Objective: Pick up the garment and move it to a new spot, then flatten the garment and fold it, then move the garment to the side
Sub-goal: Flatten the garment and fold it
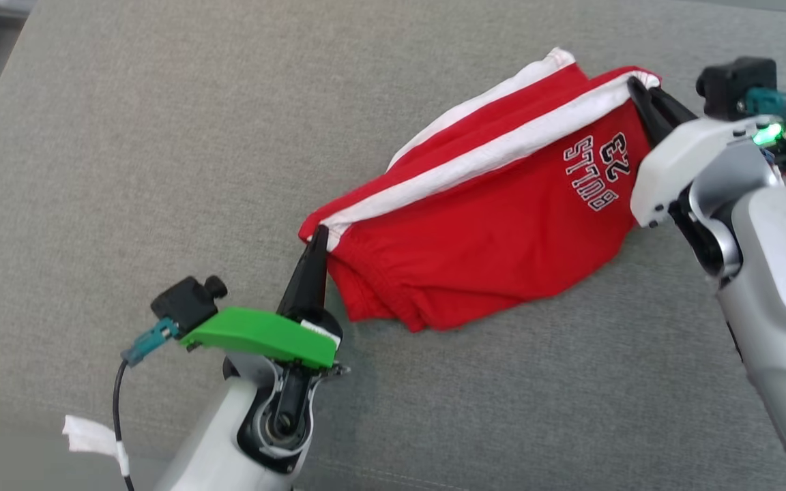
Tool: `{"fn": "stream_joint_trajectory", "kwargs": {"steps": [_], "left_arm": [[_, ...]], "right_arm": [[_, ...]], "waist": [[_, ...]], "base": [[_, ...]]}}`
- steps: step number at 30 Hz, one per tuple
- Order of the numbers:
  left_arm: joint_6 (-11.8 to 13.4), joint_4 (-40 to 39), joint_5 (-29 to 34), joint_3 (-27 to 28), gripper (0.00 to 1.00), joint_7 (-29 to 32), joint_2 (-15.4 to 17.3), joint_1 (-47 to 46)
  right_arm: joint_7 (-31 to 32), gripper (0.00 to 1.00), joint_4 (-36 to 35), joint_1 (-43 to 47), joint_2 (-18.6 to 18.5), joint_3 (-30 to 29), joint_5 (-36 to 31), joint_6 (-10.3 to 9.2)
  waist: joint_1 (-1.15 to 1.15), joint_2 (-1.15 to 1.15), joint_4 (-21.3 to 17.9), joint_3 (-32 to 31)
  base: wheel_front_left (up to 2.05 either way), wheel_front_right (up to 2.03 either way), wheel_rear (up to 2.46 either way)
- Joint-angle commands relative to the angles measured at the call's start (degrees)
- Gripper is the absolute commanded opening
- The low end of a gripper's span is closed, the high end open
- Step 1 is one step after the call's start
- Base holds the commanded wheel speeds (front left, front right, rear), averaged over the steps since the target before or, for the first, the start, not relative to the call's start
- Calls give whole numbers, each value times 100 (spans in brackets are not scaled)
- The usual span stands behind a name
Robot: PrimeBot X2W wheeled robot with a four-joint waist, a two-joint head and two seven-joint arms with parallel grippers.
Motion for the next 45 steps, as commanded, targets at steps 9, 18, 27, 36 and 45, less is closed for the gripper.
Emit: {"fn": "stream_joint_trajectory", "kwargs": {"steps": [9,18,27,36,45], "left_arm": [[-154,634,-455,-252,0,-76,-77,-729],[-53,802,-1031,-703,24,-220,-77,-950],[35,924,-834,-888,100,-304,-11,-855],[288,254,384,-526,100,-351,598,-387],[745,-733,1886,136,100,-344,751,168]], "right_arm": [[-46,0,1469,-1228,3,472,11,-7],[-432,100,2610,-1903,91,763,99,-8],[-1132,100,3389,-2150,183,835,301,-8],[-1138,100,3486,-2003,-152,1329,808,-8],[-661,100,3520,-1876,-521,1728,1337,-8]], "waist": [[0,0,456,505],[0,0,610,533],[0,0,599,355],[0,0,453,37],[0,0,508,-48]], "base": [[0,0,0],[0,0,0],[0,0,0],[0,0,0],[0,0,0]]}}
